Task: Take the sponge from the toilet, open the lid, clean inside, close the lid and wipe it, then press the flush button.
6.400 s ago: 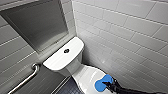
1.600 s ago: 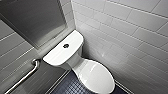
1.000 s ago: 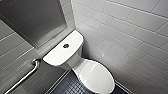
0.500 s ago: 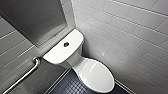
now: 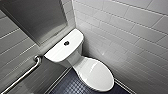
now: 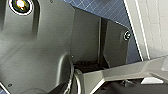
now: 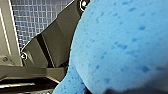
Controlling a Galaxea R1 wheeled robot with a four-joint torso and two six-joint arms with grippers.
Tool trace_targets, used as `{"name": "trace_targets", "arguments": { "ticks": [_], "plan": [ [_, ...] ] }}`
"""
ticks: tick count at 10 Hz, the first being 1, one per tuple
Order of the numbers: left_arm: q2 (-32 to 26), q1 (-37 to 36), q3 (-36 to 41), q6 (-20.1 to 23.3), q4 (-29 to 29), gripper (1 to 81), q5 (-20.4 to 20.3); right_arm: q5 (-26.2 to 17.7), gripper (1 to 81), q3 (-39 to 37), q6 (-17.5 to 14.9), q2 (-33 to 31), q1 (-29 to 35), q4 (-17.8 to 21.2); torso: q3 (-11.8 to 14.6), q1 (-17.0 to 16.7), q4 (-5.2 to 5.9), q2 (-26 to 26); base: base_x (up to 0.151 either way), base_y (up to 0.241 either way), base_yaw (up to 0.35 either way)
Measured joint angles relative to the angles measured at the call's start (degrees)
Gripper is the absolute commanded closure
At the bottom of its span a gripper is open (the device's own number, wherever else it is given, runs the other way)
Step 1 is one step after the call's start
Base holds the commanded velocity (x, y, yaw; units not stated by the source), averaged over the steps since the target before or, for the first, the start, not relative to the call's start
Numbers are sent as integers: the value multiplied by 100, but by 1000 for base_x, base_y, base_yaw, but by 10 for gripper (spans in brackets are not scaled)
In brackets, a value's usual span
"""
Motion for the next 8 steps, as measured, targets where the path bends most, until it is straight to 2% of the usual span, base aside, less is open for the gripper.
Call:
{"name": "trace_targets", "arguments": {
  "ticks": [2,5,8],
  "plan": [
    [-65,-148,105,-22,-33,10,50,-37,811,-119,-1,48,-165,-11,0,0,0,0,0,0,0],
    [-288,-633,595,-294,-138,10,41,-65,811,-400,-1,157,-421,-138,0,0,0,-4,0,0,0],
    [-323,-831,711,-444,-207,10,87,-61,811,-725,0,438,-490,-190,0,218,0,-367,0,0,0]
  ]
}}
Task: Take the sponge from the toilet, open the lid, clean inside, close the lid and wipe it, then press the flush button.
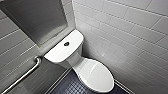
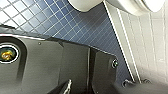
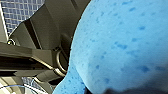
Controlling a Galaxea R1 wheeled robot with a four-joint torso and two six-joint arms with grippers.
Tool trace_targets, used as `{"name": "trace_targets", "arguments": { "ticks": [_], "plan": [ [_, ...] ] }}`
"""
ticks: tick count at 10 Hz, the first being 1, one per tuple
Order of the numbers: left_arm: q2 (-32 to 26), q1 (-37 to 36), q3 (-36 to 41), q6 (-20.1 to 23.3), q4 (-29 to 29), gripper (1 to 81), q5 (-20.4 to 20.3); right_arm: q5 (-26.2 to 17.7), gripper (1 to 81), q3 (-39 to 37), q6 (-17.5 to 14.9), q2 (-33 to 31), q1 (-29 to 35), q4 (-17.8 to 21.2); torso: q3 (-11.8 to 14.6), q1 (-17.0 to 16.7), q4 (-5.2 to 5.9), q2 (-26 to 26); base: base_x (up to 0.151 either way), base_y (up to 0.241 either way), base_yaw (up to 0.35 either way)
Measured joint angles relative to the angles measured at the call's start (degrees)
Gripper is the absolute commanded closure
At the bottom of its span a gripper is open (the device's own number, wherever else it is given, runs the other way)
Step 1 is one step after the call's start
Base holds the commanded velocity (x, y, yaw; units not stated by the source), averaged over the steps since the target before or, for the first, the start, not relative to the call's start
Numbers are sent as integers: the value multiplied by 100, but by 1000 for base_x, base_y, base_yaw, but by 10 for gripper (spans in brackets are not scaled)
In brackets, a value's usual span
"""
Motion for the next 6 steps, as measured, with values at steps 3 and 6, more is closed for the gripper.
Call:
{"name": "trace_targets", "arguments": {
  "ticks": [3,6],
  "plan": [
    [88,-334,16,-366,-46,10,-9,11,811,-55,-1,45,2,-35,0,350,-48,-572,0,0,0],
    [168,-339,116,-429,-51,10,138,-4,811,-168,0,146,-5,-49,0,695,-528,-1123,0,0,0]
  ]
}}
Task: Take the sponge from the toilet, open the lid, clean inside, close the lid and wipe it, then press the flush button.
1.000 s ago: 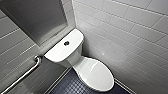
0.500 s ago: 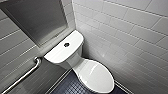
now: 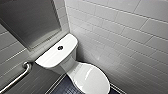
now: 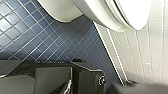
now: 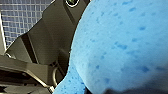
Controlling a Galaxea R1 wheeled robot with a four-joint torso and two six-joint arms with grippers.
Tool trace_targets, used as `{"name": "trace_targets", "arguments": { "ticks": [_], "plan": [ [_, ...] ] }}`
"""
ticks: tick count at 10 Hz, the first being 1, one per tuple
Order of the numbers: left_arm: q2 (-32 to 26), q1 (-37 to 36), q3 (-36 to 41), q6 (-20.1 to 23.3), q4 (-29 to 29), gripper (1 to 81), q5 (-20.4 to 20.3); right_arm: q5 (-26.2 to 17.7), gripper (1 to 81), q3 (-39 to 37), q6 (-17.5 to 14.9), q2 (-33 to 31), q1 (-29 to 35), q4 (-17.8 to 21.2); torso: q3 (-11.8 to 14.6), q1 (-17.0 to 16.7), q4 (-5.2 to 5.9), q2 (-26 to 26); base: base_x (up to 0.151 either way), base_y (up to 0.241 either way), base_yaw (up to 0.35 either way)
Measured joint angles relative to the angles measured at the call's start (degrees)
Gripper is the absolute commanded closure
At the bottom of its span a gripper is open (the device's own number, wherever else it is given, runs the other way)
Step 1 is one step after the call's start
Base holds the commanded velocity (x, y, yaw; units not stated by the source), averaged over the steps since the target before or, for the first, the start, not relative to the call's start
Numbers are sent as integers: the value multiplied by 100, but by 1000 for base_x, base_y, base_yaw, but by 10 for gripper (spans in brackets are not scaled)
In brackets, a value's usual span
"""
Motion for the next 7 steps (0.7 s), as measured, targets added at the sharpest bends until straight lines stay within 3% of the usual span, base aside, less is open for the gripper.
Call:
{"name": "trace_targets", "arguments": {
  "ticks": [3,4,7],
  "plan": [
    [-141,-11,146,0,0,10,116,-7,811,-9,0,74,-1,-17,0,389,-557,-632,0,0,0],
    [-135,-11,187,0,0,10,124,-7,811,-13,0,74,-23,-17,0,479,-654,-780,0,0,0],
    [-77,9,223,0,0,10,156,-51,811,-50,0,144,-43,-22,2,846,-686,-1369,0,0,0]
  ]
}}
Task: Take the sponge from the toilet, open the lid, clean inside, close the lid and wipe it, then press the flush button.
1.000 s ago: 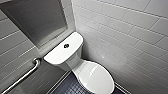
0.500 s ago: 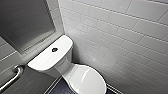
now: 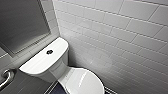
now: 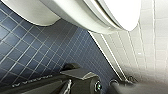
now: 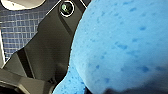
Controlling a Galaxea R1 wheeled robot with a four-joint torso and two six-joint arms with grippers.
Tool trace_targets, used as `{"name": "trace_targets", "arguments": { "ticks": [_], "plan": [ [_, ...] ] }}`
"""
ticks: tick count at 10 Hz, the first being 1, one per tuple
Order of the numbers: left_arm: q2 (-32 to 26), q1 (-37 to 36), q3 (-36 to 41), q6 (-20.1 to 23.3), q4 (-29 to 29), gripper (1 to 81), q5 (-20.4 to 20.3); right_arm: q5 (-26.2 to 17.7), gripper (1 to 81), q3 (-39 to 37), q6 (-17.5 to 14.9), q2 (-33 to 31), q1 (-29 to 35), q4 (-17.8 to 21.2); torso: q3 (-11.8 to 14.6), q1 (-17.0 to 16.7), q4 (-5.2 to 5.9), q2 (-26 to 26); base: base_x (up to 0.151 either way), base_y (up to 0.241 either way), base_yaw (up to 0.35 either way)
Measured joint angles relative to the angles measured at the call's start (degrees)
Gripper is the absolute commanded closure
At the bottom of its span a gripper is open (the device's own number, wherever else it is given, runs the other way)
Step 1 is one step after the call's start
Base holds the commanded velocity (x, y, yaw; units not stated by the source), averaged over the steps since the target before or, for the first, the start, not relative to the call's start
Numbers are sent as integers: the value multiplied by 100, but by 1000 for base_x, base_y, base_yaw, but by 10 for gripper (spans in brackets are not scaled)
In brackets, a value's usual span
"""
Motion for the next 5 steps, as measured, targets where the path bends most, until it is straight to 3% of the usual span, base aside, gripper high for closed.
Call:
{"name": "trace_targets", "arguments": {
  "ticks": [5],
  "plan": [
    [189,-9,100,0,5,10,1,-9,811,-245,5,152,45,0,0,105,-2,-164,0,0,0]
  ]
}}
